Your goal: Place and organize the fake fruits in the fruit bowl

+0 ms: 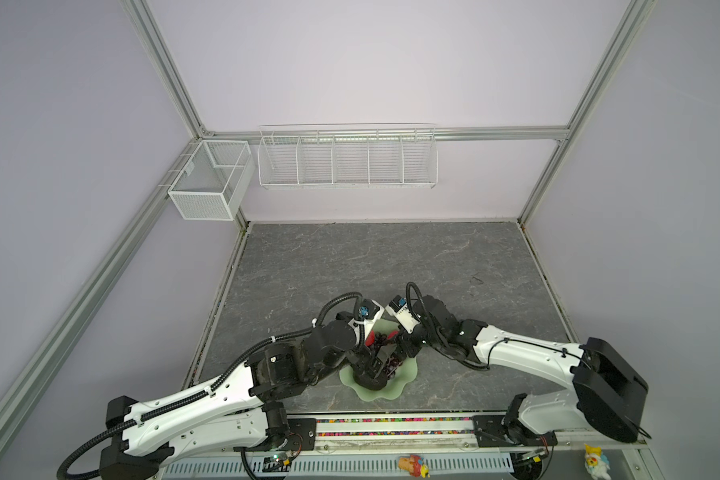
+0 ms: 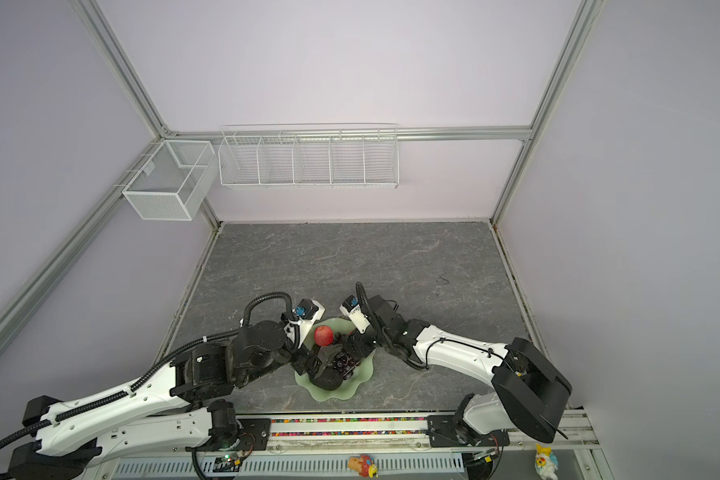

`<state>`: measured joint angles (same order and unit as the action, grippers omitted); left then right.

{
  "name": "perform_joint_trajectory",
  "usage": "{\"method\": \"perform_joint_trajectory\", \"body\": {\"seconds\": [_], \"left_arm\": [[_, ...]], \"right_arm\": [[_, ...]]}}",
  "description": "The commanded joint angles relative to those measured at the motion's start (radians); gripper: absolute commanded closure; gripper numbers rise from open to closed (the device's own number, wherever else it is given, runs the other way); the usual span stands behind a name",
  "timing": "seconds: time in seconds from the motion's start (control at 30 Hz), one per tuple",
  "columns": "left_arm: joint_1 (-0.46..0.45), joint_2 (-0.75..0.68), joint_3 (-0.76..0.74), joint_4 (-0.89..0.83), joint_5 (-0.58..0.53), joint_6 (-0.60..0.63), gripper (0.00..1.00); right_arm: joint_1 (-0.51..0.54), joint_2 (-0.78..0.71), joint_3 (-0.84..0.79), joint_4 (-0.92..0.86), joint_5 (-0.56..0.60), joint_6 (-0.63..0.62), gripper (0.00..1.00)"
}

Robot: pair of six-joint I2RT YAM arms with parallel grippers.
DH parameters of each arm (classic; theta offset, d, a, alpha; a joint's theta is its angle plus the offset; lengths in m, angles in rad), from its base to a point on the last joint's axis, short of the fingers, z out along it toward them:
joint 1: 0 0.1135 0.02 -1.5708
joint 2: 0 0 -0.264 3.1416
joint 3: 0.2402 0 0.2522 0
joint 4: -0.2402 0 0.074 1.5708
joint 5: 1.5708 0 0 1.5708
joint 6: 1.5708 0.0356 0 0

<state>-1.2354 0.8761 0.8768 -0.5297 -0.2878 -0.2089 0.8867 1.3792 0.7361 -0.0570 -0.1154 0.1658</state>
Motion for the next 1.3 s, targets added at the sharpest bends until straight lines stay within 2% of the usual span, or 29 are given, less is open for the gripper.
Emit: {"method": "perform_joint_trajectory", "body": {"seconds": [0.0,0.07,0.1,0.13,0.2,0.3,0.4,0.5,0.6,0.67,0.77,0.9,0.97,1.0,1.03,1.1,1.13,1.2,1.27], "left_arm": [[0.009,-0.036,-0.007,0.005,-0.093,-0.012,0.01],[0.041,-0.054,-0.002,0.021,-0.170,0.002,0.01],[0.085,-0.056,0.004,0.024,-0.184,0.009,0.01],[0.138,-0.057,0.011,0.026,-0.191,0.010,0.01],[0.283,-0.038,0.031,0.021,-0.215,-0.012,0.01],[0.552,0.007,0.023,0.000,-0.217,-0.070,0.01],[0.749,0.020,-0.048,0.040,-0.236,-0.108,0.01],[0.784,0.008,-0.163,0.154,-0.381,-0.070,0.01],[0.799,0.031,-0.271,0.301,-0.513,-0.032,0.01],[0.806,0.060,-0.357,0.457,-0.564,0.014,0.01],[0.834,0.128,-0.475,0.709,-0.596,0.108,0.01],[0.937,0.247,-0.552,0.966,-0.513,0.155,0.01],[0.954,0.280,-0.534,0.995,-0.493,0.172,0.01],[0.970,0.305,-0.545,1.080,-0.463,0.194,0.01],[0.995,0.336,-0.563,1.182,-0.411,0.211,0.01],[1.047,0.400,-0.583,1.331,-0.265,0.215,0.01],[1.067,0.444,-0.581,1.389,-0.214,0.210,0.01],[1.115,0.567,-0.562,1.453,-0.080,0.194,0.01],[1.123,0.712,-0.542,1.620,-0.023,0.251,0.01]], "right_arm": [[0.006,-0.085,0.017,-0.029,0.083,-0.008,0.14],[-0.003,-0.136,0.022,-0.040,0.166,0.008,0.07],[-0.015,-0.161,0.028,-0.049,0.223,0.018,0.03],[-0.028,-0.179,0.032,-0.052,0.271,0.028,0.11],[-0.097,-0.212,0.034,-0.054,0.338,0.051,0.11],[-0.276,-0.223,0.034,-0.069,0.347,0.094,0.11],[-0.454,-0.218,-0.017,-0.004,0.344,0.066,0.11],[-0.582,-0.218,-0.092,0.097,0.368,0.022,0.11],[-0.668,-0.196,-0.160,0.198,0.466,-0.040,0.11],[-0.748,-0.190,-0.181,0.241,0.439,-0.052,0.11],[-0.795,-0.192,-0.271,0.441,0.426,-0.119,0.11],[-0.840,-0.118,-0.326,0.582,0.397,-0.170,0.11],[-0.852,-0.062,-0.383,0.767,0.364,-0.182,0.11],[-0.853,-0.053,-0.399,0.821,0.327,-0.184,0.11],[-0.860,-0.031,-0.414,0.898,0.294,-0.194,0.11],[-0.879,0.028,-0.396,0.909,0.262,-0.183,0.11],[-0.886,0.073,-0.404,0.977,0.238,-0.184,0.11],[-0.889,0.095,-0.381,0.932,0.207,-0.189,0.11],[-0.889,0.137,-0.350,0.905,0.208,-0.187,0.11]]}}
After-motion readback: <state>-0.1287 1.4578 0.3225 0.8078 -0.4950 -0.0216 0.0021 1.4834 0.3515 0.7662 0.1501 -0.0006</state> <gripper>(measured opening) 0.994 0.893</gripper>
